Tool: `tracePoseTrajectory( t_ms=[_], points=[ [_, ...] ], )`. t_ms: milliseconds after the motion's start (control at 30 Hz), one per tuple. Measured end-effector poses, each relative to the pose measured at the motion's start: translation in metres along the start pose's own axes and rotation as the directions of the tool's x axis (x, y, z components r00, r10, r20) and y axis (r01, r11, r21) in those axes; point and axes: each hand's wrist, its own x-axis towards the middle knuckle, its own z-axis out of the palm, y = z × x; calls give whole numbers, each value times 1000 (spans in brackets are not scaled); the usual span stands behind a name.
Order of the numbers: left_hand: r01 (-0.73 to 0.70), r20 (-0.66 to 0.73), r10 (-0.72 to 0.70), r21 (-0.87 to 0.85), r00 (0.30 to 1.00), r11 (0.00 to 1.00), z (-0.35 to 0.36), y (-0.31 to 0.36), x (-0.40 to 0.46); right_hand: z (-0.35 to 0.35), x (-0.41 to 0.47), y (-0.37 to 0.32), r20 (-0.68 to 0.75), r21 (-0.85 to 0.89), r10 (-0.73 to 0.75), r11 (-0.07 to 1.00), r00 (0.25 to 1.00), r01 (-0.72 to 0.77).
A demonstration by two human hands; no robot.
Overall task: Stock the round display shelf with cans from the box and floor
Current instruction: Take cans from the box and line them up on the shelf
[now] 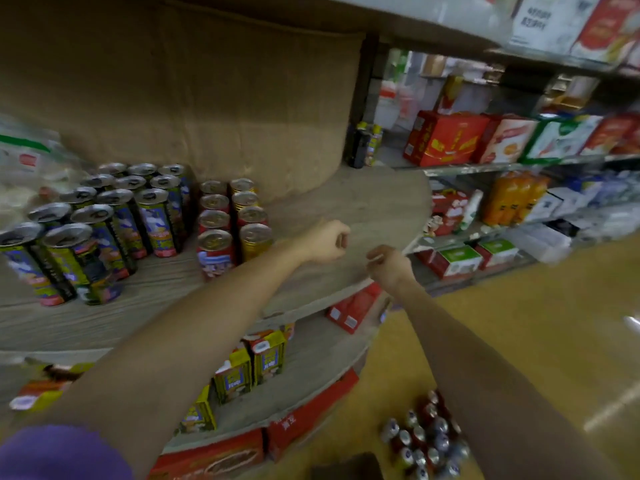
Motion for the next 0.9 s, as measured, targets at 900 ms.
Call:
tracePoseTrajectory(
  t_ms=[900],
  points=[
    [548, 752, -362, 0, 551, 836, 548, -8, -124, 211, -242, 438, 487, -154, 697, 662, 527, -733]
  ],
)
